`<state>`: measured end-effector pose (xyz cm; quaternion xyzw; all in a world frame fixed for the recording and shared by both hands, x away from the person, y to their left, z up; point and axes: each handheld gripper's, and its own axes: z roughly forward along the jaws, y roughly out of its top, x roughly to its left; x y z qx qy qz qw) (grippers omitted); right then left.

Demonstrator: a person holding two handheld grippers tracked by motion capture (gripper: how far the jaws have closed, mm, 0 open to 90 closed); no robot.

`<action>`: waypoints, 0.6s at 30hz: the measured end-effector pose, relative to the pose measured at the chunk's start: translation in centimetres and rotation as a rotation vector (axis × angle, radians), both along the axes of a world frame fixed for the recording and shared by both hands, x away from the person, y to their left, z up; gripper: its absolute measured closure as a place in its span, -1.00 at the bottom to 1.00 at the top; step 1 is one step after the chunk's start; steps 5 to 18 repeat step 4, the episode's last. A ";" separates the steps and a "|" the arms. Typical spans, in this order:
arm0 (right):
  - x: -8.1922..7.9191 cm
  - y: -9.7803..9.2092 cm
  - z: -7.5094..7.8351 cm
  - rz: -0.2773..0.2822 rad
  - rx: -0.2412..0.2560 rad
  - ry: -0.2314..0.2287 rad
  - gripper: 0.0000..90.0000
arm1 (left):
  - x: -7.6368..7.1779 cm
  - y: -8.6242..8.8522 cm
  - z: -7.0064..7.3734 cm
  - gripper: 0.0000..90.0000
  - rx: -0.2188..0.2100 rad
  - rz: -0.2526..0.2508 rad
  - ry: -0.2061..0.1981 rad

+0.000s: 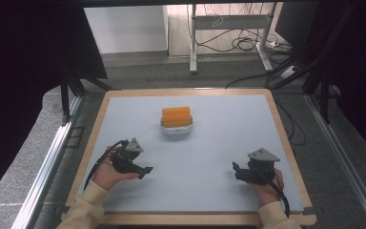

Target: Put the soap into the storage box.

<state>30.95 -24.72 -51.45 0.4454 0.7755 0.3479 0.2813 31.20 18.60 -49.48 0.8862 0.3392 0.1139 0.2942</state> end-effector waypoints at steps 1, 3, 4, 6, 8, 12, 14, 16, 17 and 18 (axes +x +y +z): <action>0.0 0.0 0.0 0.000 0.001 -0.001 -0.76 | 0.0 0.0 0.1 -0.60 0.005 -0.004 -0.003; 0.0 0.0 0.0 0.001 0.001 -0.001 -0.76 | -0.1 0.0 0.2 -0.60 0.005 -0.001 -0.006; 0.0 0.0 0.0 0.001 0.001 -0.001 -0.76 | -0.1 0.0 0.2 -0.60 0.005 -0.001 -0.006; 0.0 0.0 0.0 0.001 0.001 -0.001 -0.76 | -0.1 0.0 0.2 -0.60 0.005 -0.001 -0.006; 0.0 0.0 0.0 0.001 0.001 -0.001 -0.76 | -0.1 0.0 0.2 -0.60 0.005 -0.001 -0.006; 0.0 0.0 0.0 0.001 0.001 -0.001 -0.76 | -0.1 0.0 0.2 -0.60 0.005 -0.001 -0.006; 0.0 0.0 0.0 0.001 0.001 -0.001 -0.76 | -0.1 0.0 0.2 -0.60 0.005 -0.001 -0.006; 0.0 0.0 0.0 0.001 0.001 -0.001 -0.76 | -0.1 0.0 0.2 -0.60 0.005 -0.001 -0.006; 0.0 0.0 0.0 0.001 0.001 -0.001 -0.76 | -0.1 0.0 0.2 -0.60 0.005 -0.001 -0.006; 0.0 0.0 0.0 0.001 0.001 -0.001 -0.76 | -0.1 0.0 0.2 -0.60 0.005 -0.001 -0.006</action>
